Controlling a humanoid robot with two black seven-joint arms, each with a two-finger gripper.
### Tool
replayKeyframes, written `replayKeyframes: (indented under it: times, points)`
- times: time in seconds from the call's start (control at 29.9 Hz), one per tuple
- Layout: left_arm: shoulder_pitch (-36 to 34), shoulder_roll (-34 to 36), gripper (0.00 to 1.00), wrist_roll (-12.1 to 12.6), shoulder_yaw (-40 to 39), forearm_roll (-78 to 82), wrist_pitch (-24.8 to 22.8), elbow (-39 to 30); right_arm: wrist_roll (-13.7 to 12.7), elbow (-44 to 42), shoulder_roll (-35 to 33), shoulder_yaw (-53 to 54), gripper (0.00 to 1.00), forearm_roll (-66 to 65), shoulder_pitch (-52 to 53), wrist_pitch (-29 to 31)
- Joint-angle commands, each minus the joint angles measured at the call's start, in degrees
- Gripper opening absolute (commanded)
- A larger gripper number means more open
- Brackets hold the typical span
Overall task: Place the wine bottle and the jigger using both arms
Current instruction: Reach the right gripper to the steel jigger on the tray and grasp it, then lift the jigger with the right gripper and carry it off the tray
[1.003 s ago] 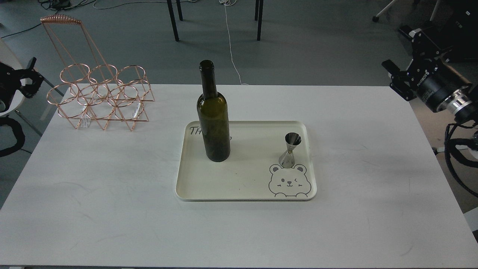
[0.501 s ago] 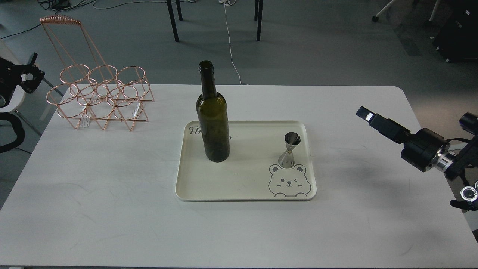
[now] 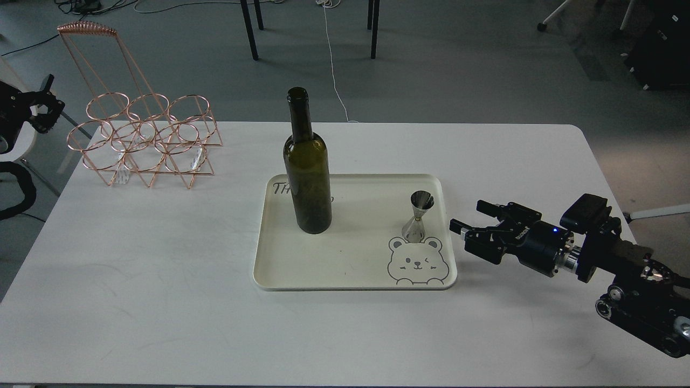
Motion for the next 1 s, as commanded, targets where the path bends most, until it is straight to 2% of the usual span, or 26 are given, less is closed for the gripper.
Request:
replayKeyframes:
  times: [0.0, 0.2, 0.3, 0.43, 0.57, 0.74, 0.87, 0.97]
  points:
    - [-0.04, 0.07, 0.99, -0.04, 0.00, -0.07, 0.00, 0.00, -0.01, -4.79, 4.73, -5.28, 0.79, -0.31, 4.33, -0.21]
    - [-0.04, 0.25, 0.98, -0.04, 0.00, -0.07, 0.00, 0.09, -0.01, -9.53, 10.35, -8.53, 0.77, -0.40, 7.68, -0.48]
    - [0.05, 0.25, 0.98, -0.04, 0.00, -0.07, 0.00, 0.09, -0.01, -11.30, 12.47, -9.85, 0.72, -0.40, 9.35, -0.48]
    - [-0.04, 0.34, 0.99, -0.04, 0.00, -0.07, 0.00, 0.09, -0.01, -12.09, 13.70, -11.26, 0.56, -0.40, 10.06, -0.39]
    - [-0.04, 0.43, 0.99, -0.04, 0.00, -0.07, 0.00, 0.17, -0.01, -13.85, 14.23, -11.44, 0.32, -0.40, 10.50, -0.39]
    - [-0.04, 0.43, 0.99, -0.04, 0.00, -0.07, 0.00, 0.26, -0.01, -13.76, 14.32, -11.44, 0.15, -0.49, 10.76, -0.48]
    - [-0.04, 0.43, 0.98, -0.04, 0.00, -0.07, 0.00, 0.26, -0.01, -13.50, 14.23, -11.44, 0.03, -0.49, 11.72, -0.57]
    - [-0.13, 0.51, 0.99, -0.04, 0.00, -0.07, 0.00, 0.26, -0.01, -13.06, 13.44, -11.26, 0.01, -0.40, 12.34, -1.35]
